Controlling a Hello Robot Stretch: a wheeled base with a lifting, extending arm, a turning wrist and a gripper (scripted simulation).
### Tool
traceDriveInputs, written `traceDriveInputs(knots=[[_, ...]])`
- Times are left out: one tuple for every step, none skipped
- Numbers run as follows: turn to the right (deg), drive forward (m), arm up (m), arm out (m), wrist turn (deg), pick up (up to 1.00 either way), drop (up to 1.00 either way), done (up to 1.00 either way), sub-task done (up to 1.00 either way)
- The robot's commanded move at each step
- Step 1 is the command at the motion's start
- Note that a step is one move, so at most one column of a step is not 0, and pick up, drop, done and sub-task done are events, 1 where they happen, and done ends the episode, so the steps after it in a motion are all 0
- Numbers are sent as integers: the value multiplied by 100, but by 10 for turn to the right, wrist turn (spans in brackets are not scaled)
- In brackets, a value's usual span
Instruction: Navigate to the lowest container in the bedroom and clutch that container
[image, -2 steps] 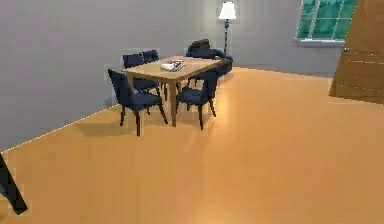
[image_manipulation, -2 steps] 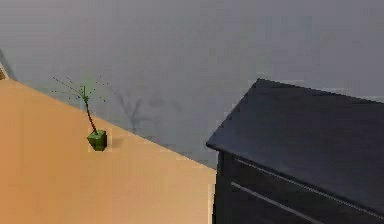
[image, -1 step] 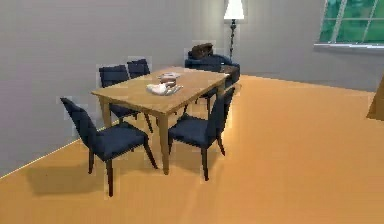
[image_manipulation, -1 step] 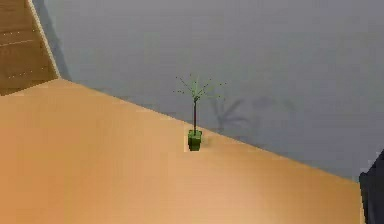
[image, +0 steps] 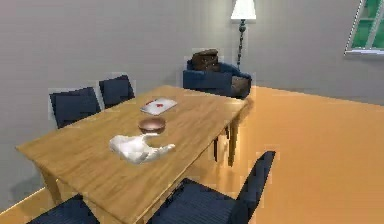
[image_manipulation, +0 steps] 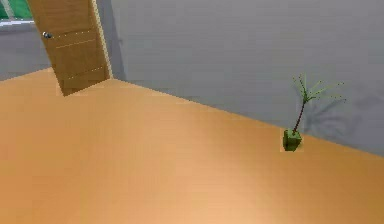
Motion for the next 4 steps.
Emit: traceDriveInputs(knots=[[-150, 0, 0, 0, 0, 0, 0, 0, 0], [0, 10, 0, 0, 0, 0, 0, 0, 0], [-450, 0, 0, 0, 0, 0, 0, 0, 0], [-360, 0, 0, 0, 0, 0, 0, 0, 0]])
